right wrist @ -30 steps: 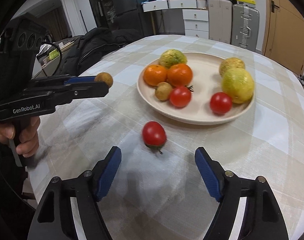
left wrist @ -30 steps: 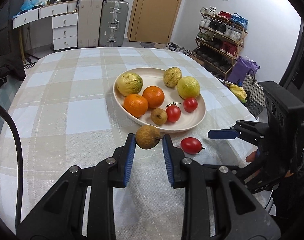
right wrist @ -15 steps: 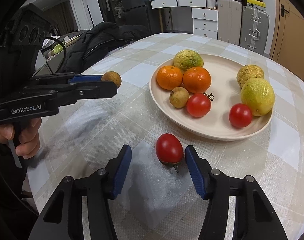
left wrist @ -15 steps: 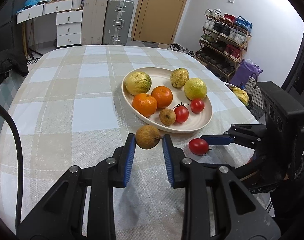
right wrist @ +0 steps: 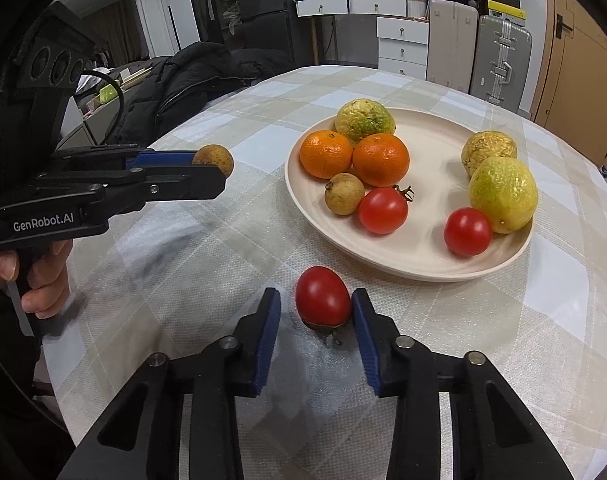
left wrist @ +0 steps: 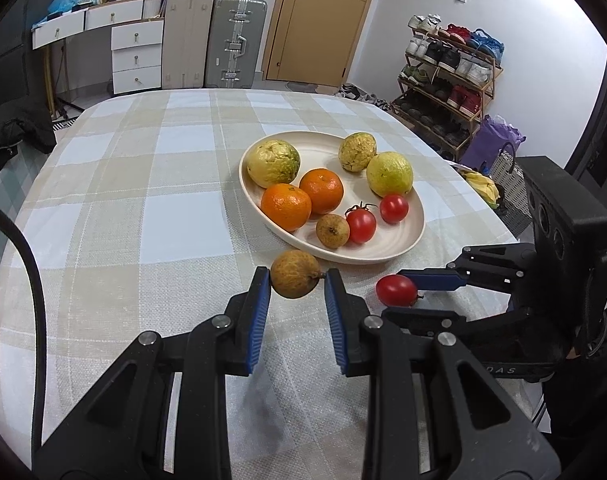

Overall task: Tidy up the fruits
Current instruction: 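Lift the kiwi with the left tool while the right tool grasps the last red tomato, then carry the kiwi and tomato over the plate and lower them, then open both tools to release the kiwi and tomato on the plate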

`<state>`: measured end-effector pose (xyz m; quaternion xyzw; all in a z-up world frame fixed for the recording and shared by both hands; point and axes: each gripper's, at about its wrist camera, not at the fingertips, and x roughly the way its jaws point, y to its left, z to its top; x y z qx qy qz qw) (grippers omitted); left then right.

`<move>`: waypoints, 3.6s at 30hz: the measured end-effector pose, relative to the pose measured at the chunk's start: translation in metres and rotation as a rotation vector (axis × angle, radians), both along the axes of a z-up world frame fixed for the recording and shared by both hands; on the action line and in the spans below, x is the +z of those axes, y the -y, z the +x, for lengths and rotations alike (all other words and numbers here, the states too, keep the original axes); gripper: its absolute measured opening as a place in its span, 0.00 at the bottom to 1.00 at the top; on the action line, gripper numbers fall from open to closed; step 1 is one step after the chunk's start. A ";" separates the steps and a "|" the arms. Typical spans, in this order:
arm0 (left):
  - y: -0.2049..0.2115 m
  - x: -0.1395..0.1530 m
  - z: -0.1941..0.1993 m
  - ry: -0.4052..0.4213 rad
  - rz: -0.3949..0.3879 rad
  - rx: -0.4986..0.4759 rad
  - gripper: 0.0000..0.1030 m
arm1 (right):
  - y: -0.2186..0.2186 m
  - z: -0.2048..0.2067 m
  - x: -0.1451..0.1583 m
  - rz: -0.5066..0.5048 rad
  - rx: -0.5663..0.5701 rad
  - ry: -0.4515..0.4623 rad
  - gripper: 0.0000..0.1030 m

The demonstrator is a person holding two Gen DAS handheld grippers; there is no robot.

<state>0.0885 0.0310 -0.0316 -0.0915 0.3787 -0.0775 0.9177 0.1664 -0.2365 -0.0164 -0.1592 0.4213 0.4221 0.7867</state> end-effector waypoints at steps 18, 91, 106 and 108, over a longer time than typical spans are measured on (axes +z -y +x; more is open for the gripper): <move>0.001 -0.002 0.001 0.002 0.009 0.001 0.24 | 0.015 0.004 0.011 0.063 -0.040 0.029 0.26; 0.068 -0.009 0.126 0.087 0.127 -0.034 0.24 | 0.043 0.084 0.035 0.234 -0.294 0.098 0.26; 0.066 -0.007 0.123 0.087 0.101 -0.033 0.25 | 0.051 0.080 0.040 0.233 -0.332 0.124 0.53; 0.065 -0.004 0.120 0.096 0.100 -0.034 0.25 | 0.054 0.079 0.041 0.235 -0.348 0.131 0.63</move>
